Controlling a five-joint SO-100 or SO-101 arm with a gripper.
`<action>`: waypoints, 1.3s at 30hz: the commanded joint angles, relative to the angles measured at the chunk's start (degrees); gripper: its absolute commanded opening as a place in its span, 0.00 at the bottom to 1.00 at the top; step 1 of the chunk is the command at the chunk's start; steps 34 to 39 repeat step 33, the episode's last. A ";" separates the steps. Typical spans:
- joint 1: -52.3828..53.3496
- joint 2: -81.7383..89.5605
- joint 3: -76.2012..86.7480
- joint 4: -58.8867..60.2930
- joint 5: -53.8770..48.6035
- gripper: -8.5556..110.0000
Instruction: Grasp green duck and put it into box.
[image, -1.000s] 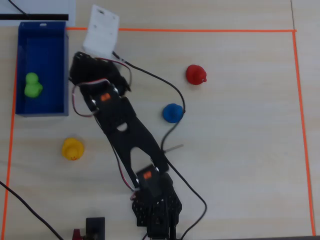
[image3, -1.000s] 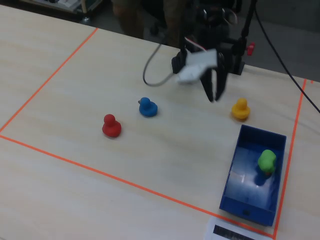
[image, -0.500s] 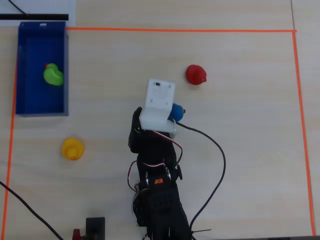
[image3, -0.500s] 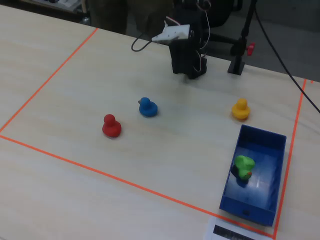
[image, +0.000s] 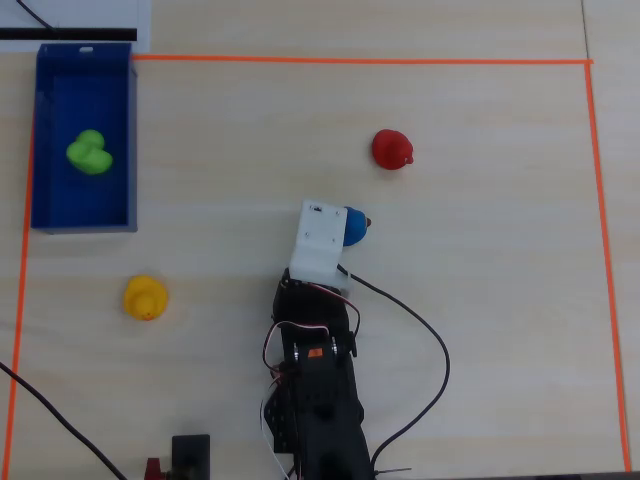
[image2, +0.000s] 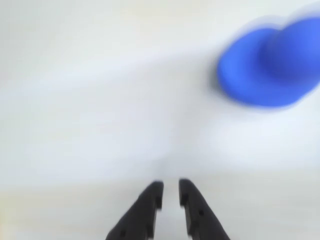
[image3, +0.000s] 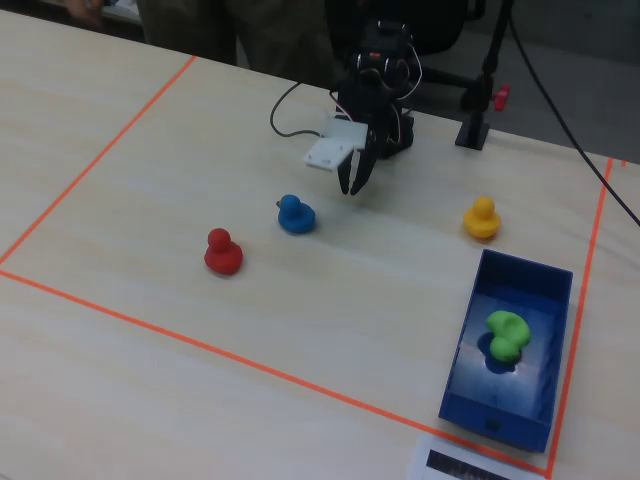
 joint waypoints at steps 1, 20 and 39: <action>0.97 0.35 0.70 7.38 -2.02 0.07; 3.25 0.26 0.70 9.58 0.18 0.12; 3.25 0.26 0.70 9.58 0.18 0.12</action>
